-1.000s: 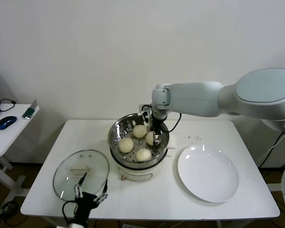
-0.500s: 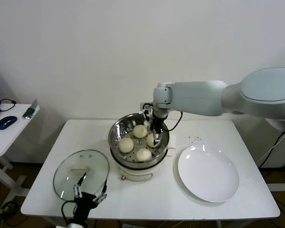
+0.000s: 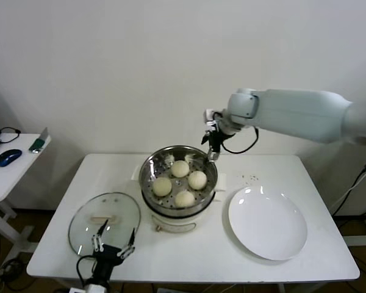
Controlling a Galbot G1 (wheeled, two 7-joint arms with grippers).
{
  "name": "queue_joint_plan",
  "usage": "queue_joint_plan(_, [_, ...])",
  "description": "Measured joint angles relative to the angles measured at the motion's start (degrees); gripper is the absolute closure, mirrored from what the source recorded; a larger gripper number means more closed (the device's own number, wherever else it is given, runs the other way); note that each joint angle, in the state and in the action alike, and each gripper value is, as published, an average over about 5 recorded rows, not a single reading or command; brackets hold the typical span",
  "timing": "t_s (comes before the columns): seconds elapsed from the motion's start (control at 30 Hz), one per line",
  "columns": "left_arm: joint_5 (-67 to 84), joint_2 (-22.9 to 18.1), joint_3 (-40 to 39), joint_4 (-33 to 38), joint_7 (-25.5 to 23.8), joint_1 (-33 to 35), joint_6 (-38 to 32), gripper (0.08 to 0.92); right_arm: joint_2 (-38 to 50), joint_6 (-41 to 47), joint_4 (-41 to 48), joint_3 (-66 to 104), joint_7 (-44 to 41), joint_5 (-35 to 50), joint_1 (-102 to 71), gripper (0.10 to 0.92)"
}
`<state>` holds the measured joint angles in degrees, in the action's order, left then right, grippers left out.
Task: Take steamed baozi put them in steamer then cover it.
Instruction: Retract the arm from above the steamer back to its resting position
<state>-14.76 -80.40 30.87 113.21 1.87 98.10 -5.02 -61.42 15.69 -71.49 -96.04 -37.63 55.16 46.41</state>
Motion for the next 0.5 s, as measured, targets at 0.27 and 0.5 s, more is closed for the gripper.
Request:
queue_joint_plan(0.27, [-0.3,-0.1,1.3,0.6,0.8,-0.2,0.0,0.177,13.3,-6.3,-6.8,9.8,12.0,-1.5,-8.1,0.203])
queue_joint_plan(0.5, [-0.7,0.3,2.6,2.1,1.3,0.0,0.3,0.177,23.7,-11.0,-11.2,27.6,18.6,-3.8,-24.5,0.203])
